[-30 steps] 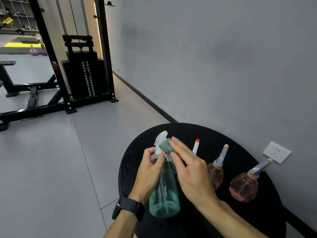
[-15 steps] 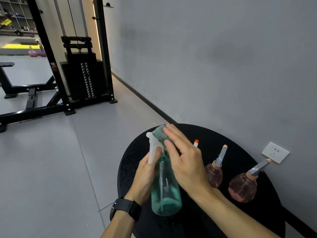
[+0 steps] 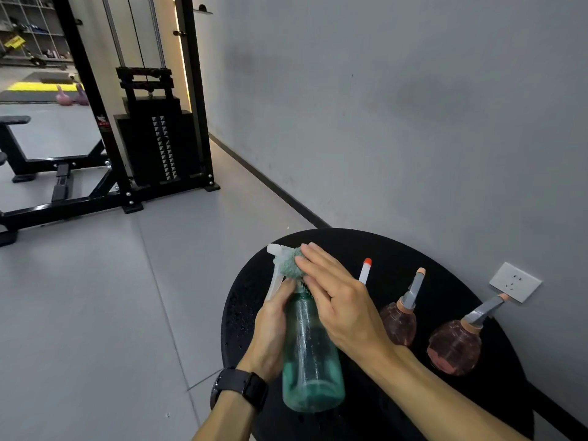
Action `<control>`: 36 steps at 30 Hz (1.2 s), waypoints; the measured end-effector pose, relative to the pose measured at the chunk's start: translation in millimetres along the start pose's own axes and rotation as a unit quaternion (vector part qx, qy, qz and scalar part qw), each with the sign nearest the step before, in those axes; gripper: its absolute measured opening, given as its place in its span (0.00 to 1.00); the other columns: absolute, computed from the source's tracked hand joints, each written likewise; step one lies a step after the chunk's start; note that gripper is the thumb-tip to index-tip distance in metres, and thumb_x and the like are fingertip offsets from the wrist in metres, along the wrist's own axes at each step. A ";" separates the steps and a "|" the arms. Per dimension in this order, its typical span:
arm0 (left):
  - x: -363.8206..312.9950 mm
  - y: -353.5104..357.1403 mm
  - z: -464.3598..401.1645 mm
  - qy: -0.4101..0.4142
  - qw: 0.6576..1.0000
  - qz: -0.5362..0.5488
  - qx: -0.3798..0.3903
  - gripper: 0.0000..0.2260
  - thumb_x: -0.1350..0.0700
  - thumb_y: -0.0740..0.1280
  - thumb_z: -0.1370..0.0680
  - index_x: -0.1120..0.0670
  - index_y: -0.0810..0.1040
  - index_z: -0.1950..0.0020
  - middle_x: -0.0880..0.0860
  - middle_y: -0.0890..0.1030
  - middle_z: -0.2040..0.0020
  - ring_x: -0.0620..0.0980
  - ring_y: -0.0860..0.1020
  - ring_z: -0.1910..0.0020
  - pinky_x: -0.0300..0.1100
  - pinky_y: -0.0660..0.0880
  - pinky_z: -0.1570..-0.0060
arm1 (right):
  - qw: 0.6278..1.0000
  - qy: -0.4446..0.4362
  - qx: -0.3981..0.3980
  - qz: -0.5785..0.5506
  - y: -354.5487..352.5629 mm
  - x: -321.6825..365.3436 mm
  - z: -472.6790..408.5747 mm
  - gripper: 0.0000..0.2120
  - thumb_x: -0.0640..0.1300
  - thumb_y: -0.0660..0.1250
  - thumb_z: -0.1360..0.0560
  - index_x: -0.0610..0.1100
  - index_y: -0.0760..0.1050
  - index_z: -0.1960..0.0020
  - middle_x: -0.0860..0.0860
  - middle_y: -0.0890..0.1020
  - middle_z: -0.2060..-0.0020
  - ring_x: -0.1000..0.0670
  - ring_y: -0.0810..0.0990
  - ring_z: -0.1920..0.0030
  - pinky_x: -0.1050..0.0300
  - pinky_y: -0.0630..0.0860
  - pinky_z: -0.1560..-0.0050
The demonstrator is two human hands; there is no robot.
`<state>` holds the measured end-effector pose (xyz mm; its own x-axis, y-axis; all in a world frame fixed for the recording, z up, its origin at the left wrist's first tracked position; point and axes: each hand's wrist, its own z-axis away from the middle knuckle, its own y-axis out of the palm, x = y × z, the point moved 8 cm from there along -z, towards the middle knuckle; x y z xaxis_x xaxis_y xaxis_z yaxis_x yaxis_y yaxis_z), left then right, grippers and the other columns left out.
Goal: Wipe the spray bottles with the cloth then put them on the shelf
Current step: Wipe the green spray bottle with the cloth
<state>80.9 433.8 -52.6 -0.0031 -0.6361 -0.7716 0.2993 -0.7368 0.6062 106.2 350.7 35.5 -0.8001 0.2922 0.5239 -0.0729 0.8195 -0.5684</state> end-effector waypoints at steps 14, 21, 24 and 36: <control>-7.9 7.5 1.8 -0.003 0.999 0.019 0.046 0.18 0.44 0.65 0.22 0.54 0.83 0.40 0.58 0.82 0.58 0.55 0.79 0.63 0.48 0.77 0.60 | 0.998 0.055 -0.004 0.031 -23.2 -33.3 23.4 0.18 0.34 0.66 0.23 0.41 0.75 0.33 0.55 0.73 0.33 0.63 0.66 0.30 0.69 0.61 0.30; -4.0 11.9 2.8 -0.011 0.999 0.026 0.042 0.19 0.47 0.64 0.19 0.60 0.79 0.36 0.60 0.81 0.56 0.55 0.81 0.61 0.47 0.79 0.63 | 0.999 0.038 -0.012 0.001 -13.1 -0.3 -4.5 0.17 0.36 0.63 0.20 0.42 0.73 0.32 0.55 0.72 0.31 0.61 0.65 0.28 0.67 0.61 0.29; -5.1 10.3 3.5 -0.007 0.999 0.022 0.032 0.16 0.49 0.65 0.21 0.59 0.81 0.41 0.59 0.82 0.57 0.54 0.81 0.62 0.47 0.79 0.63 | 0.999 0.036 0.022 0.013 -1.0 4.1 -8.0 0.17 0.36 0.62 0.20 0.41 0.73 0.31 0.54 0.71 0.30 0.61 0.64 0.27 0.68 0.59 0.28; -9.5 7.7 7.2 0.023 0.999 -0.029 0.019 0.13 0.50 0.66 0.21 0.58 0.84 0.46 0.58 0.83 0.57 0.53 0.82 0.60 0.45 0.79 0.61 | 0.996 0.066 0.057 -0.012 -1.3 -6.7 20.2 0.17 0.36 0.63 0.20 0.44 0.75 0.33 0.59 0.72 0.33 0.69 0.63 0.30 0.73 0.60 0.32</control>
<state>76.4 432.5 -39.2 0.0243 -0.5822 -0.8127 0.2627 -0.7806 0.5671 99.7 337.7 19.9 -0.7120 0.3415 0.6136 -0.1644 0.7684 -0.6185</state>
